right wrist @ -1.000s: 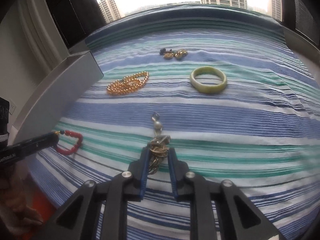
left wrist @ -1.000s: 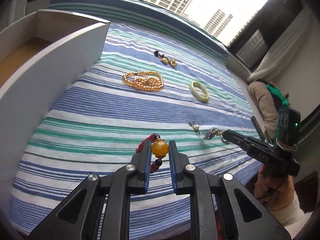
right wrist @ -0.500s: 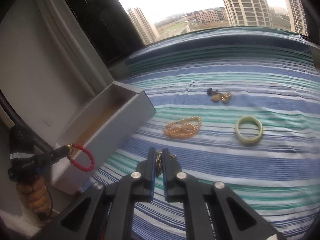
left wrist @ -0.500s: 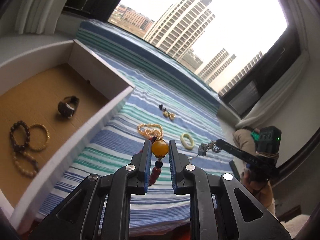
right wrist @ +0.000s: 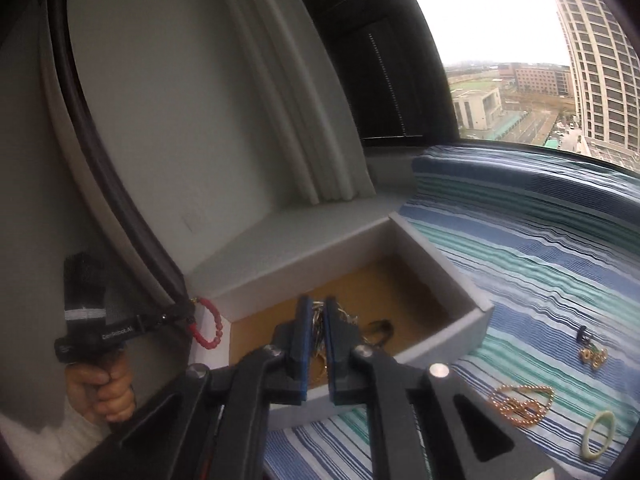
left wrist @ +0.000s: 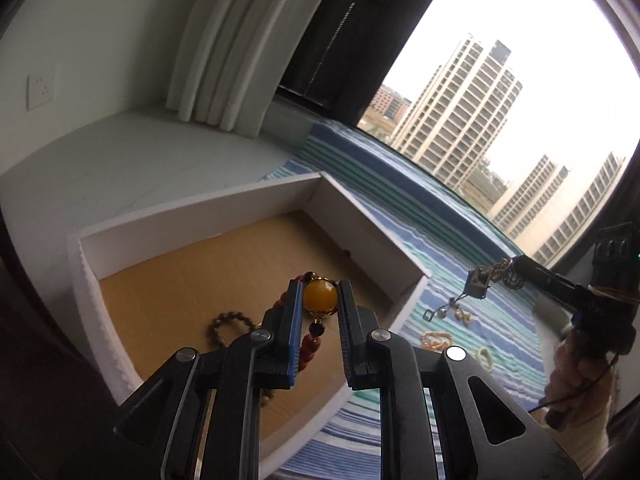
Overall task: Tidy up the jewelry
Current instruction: 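Carry both items into the white box and open both tools, then move both tools back over the remaining jewelry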
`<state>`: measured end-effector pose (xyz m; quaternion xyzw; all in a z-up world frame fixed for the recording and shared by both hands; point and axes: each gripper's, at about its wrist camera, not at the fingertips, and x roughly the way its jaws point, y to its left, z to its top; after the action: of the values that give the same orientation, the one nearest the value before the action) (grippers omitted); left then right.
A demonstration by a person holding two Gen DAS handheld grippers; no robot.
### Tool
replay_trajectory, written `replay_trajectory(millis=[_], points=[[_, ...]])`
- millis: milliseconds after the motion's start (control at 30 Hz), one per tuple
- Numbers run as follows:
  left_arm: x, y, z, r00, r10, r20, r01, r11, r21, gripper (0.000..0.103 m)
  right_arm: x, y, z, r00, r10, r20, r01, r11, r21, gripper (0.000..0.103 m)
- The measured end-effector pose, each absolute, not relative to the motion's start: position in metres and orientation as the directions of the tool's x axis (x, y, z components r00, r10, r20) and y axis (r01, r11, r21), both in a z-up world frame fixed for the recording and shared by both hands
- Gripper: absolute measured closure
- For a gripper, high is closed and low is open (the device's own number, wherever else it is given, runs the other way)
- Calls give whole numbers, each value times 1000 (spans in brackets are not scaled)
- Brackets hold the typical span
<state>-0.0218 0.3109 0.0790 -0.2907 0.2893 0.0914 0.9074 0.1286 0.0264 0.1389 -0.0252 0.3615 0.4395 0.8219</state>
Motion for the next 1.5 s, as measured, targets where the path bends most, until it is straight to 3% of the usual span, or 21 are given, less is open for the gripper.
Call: replay_trajectory(millis=[300,433,467,500,567,633,767,900,1133,1267,1500], points=[[-23,338,3,676,103,-729,-518,771,-371,88,160,120,18,192,581,-791,-738,617,275,97],[-20,335,-12,624,128,-771,-548,775,-315,83,169,122,-9,218,524,-823,-710,664,234,94],[-20,334,-11,618,140,-774,-555,774,-303,69,170,118,-6,222,530,-819,-701,670,243,84],[-20,332,-9,621,151,-769,-557,775,-297,61,170,110,1,229,544,-807,-691,675,259,68],[-25,323,2,649,176,-740,-549,782,-296,37,166,95,24,273,578,-769,-684,679,267,52],[-24,313,17,683,183,-707,-520,802,-294,31,154,76,53,337,593,-731,-702,676,225,52],[-14,272,40,752,130,-647,-409,861,-302,19,130,31,84,471,561,-681,-690,715,111,29],[9,212,46,787,14,-617,-248,923,-295,14,112,-22,65,561,440,-701,-618,786,0,27],[56,97,-3,709,-189,-680,-13,960,-280,12,79,-135,-12,654,152,-741,-384,911,-152,27],[82,43,-46,650,-217,-729,60,970,-235,12,64,-201,-52,645,-24,-764,-204,958,-202,27],[117,-10,-82,615,-176,-769,142,984,-112,12,52,-254,-75,625,-103,-774,-85,976,-198,27]])
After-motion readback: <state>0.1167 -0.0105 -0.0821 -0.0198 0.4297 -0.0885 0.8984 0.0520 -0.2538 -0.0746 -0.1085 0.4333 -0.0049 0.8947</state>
